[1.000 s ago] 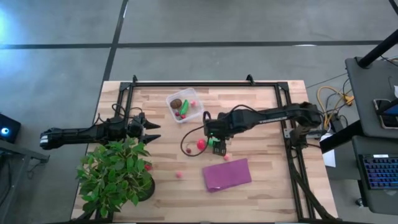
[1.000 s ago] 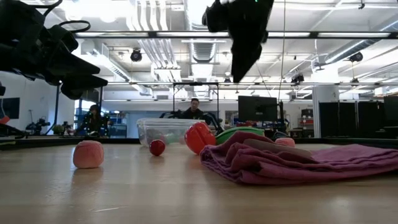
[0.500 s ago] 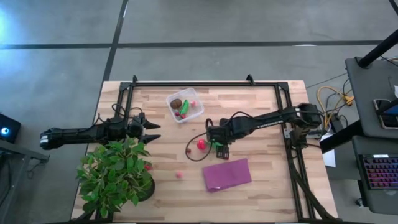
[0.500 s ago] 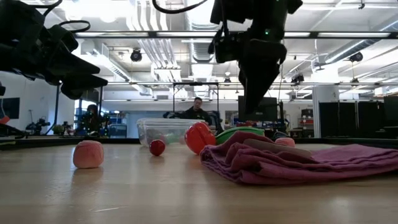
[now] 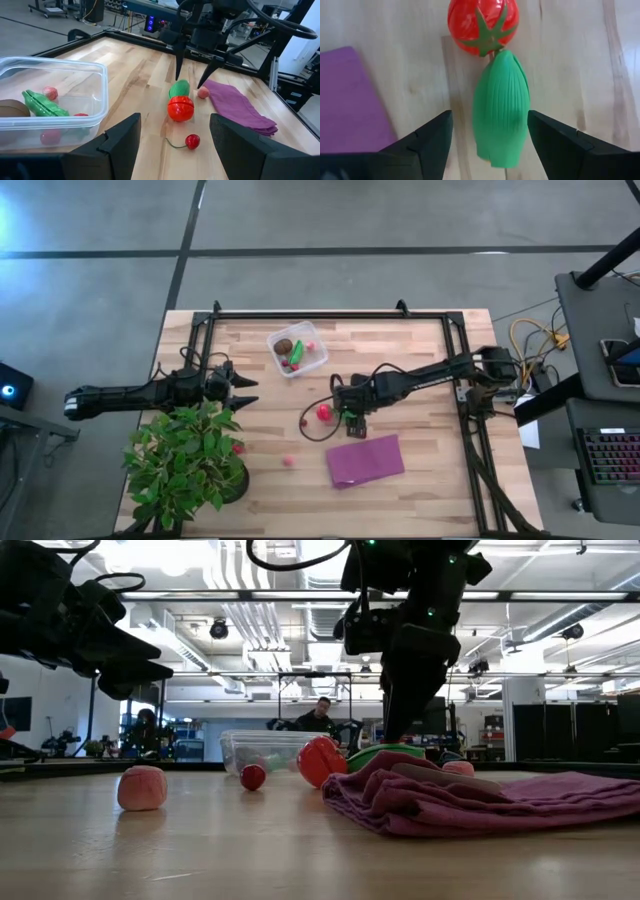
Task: Pick and placing Produce into tupperware
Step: Put the green corn into the transparent bin
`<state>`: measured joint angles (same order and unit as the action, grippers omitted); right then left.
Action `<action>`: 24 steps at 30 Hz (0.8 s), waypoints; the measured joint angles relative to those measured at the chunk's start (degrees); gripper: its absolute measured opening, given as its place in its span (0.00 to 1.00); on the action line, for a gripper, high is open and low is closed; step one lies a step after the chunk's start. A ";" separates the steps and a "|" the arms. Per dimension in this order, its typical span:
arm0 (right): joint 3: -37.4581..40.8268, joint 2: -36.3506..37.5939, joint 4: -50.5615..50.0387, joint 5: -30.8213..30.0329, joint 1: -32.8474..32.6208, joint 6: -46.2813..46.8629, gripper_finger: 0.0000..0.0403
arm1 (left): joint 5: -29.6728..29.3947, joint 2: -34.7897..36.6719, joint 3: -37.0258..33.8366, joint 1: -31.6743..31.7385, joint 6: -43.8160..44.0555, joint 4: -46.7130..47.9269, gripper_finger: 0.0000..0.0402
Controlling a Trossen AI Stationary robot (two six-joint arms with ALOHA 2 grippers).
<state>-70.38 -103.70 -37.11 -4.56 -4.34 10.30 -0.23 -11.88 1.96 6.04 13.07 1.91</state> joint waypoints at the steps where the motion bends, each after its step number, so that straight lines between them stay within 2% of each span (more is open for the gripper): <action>1: 0.31 0.00 0.68 0.00 0.00 0.06 0.62 | 0.00 0.00 0.00 -0.02 -0.01 0.00 0.56; 24: 9.80 -0.07 16.64 -1.09 0.00 1.87 0.65 | 0.00 0.00 0.00 0.00 0.01 0.00 0.56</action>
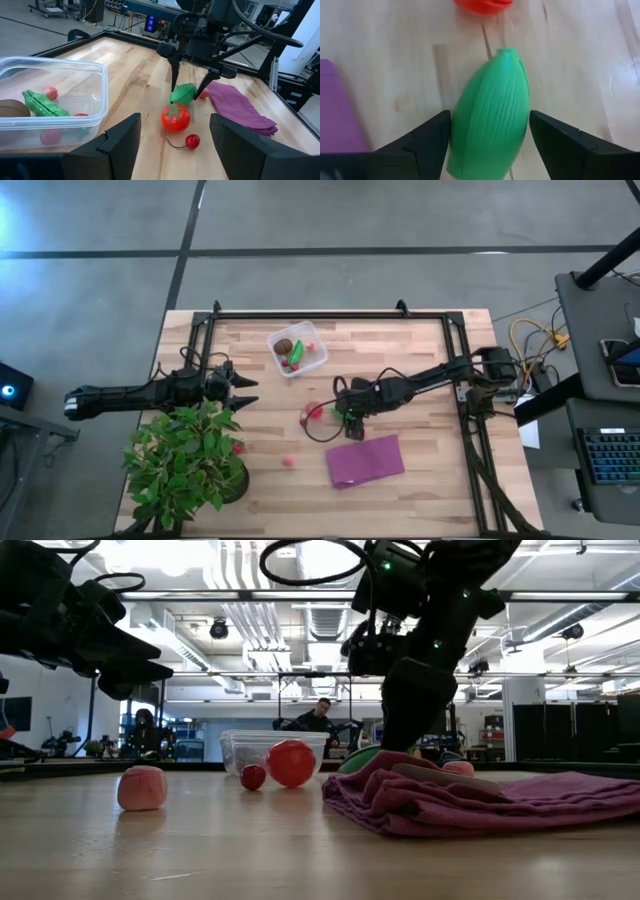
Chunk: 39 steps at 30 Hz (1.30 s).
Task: Pick and placing Produce into tupperware
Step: Put the green corn into the transparent bin
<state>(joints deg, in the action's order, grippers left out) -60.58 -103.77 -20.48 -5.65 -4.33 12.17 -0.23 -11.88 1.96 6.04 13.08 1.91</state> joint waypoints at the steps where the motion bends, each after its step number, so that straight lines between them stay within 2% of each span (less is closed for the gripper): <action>1: 0.31 0.00 0.14 -0.48 0.02 0.28 0.66 | 0.00 0.00 0.00 0.00 -0.02 0.00 0.56; 8: 1.61 0.00 0.11 -1.73 0.26 1.39 0.65 | 0.00 0.00 0.00 0.00 0.00 0.00 0.56; 20: 0.27 0.00 0.14 -4.51 0.72 1.32 0.55 | 0.00 0.00 0.00 0.00 0.00 0.00 0.56; 35: -0.09 0.00 -0.14 -4.48 0.67 1.32 0.54 | 0.00 0.00 0.00 0.00 0.00 0.00 0.56; 39: -2.43 0.00 -0.46 -4.46 0.70 1.31 0.54 | 0.00 0.00 0.00 -0.01 -0.01 0.00 0.56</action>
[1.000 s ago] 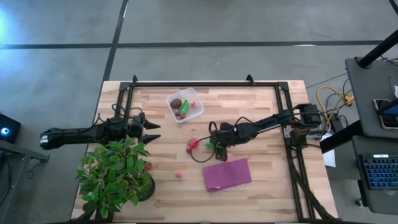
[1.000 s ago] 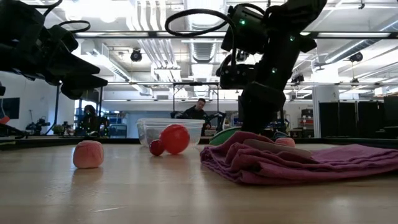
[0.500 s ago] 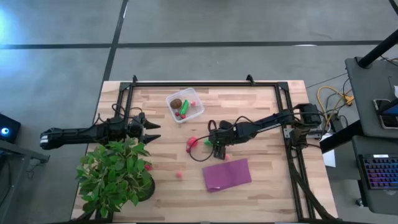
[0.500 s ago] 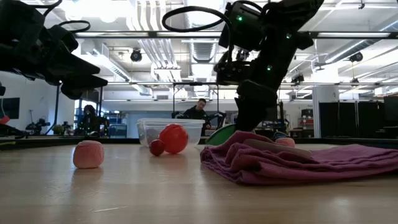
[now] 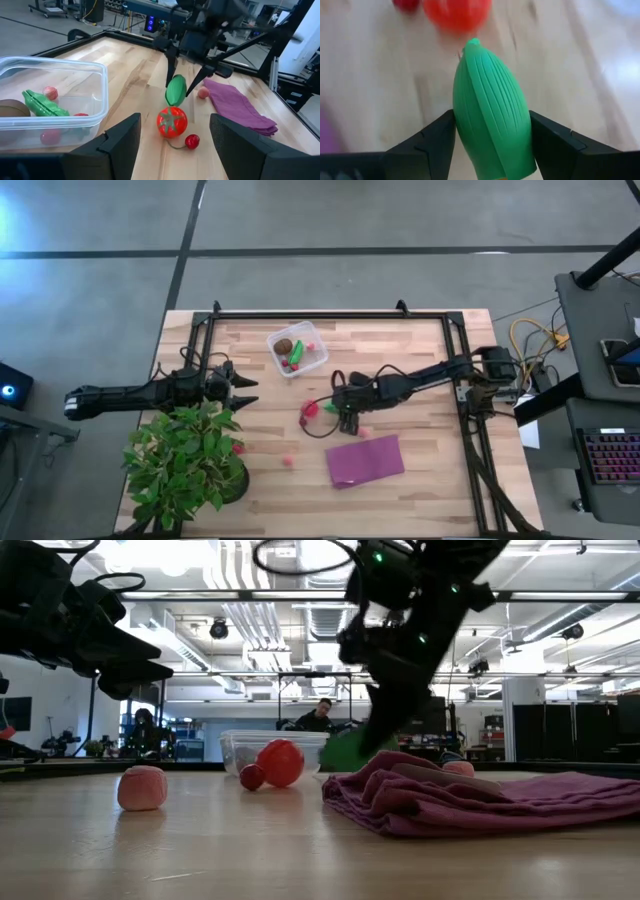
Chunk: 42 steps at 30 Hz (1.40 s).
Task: Pick and placing Produce into tupperware
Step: Put the green corn into the transparent bin
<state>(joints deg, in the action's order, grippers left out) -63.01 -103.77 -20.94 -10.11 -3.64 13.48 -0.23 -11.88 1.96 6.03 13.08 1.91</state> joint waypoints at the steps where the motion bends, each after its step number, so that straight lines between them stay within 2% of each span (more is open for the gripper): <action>1: -1.06 0.00 -0.02 0.00 0.07 -0.05 0.54 | 0.00 0.00 0.00 0.00 0.00 0.00 0.56; 9: -13.71 0.00 -0.24 -0.47 2.92 -3.18 0.54 | 0.00 0.00 0.00 -0.01 -0.02 0.02 0.56; 12: -19.03 -0.38 -0.65 -0.45 5.91 -2.71 0.54 | 0.00 0.00 0.00 -0.01 0.01 0.00 0.56; 16: -26.61 -3.68 -5.93 -0.11 11.93 -0.22 0.54 | -0.01 -0.04 0.00 0.00 -0.01 0.00 0.56; 20: -35.19 -10.22 -10.91 5.38 18.03 0.01 0.54 | 0.00 0.02 0.00 -0.01 0.00 0.01 0.56; 24: -45.78 -19.85 -17.31 10.08 21.89 -1.38 0.54 | -0.01 -0.04 0.00 0.00 0.00 -0.01 0.56; 31: -63.69 -33.62 -27.24 11.34 22.93 -6.13 0.54 | 0.00 0.00 0.00 0.00 0.00 0.00 0.56; 36: -70.38 -38.22 -31.82 7.20 22.95 -7.85 0.55 | -0.02 -0.02 0.00 -0.01 0.01 0.00 0.56; 42: -70.50 -38.56 -36.19 7.04 23.86 -7.60 0.61 | 0.00 -0.04 0.00 0.01 0.01 0.00 0.56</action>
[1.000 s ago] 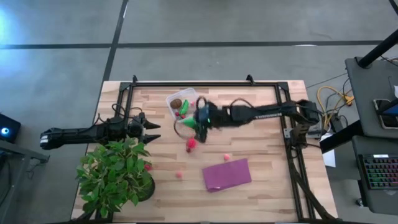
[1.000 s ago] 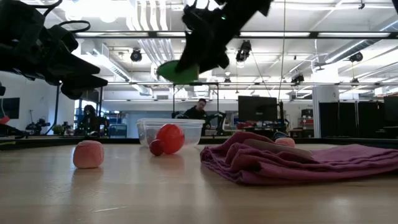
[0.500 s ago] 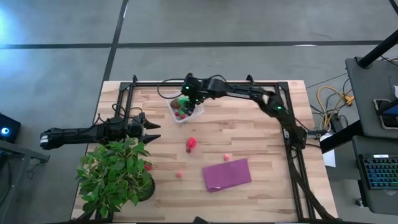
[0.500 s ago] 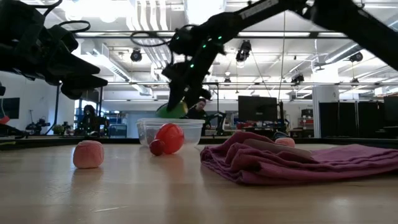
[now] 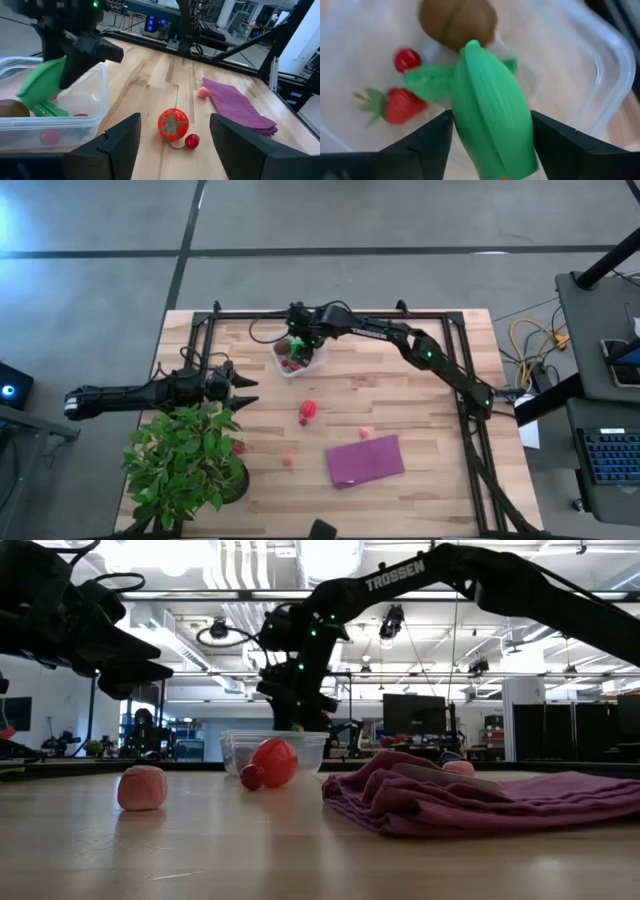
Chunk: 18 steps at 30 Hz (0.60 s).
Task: Pick and placing Produce into tupperware
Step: Put the green corn into the transparent bin, then put the top pink peach into the transparent bin
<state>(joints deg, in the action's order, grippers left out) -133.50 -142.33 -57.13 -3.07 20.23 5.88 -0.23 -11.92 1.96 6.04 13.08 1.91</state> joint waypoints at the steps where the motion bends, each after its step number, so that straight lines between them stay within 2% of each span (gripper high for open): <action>1: 0.17 -0.02 -0.73 -0.02 0.11 0.32 0.62 | 0.00 0.01 0.00 0.00 0.00 0.02 0.56; 9: 0.33 0.20 -4.51 -0.61 0.37 0.88 0.72 | 0.00 0.00 0.00 0.00 0.00 0.00 0.56; 15: -0.55 5.11 -6.20 -1.20 -0.69 0.52 0.70 | 0.00 0.04 0.00 0.00 -0.02 0.00 0.56; 18: -0.58 9.20 -10.35 -1.53 -1.44 0.82 0.68 | 0.00 0.02 0.00 -0.02 0.00 0.02 0.56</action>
<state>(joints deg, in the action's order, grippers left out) -134.08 -133.12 -67.47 -4.60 18.79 6.70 -0.23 -11.90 1.96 6.02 13.08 1.93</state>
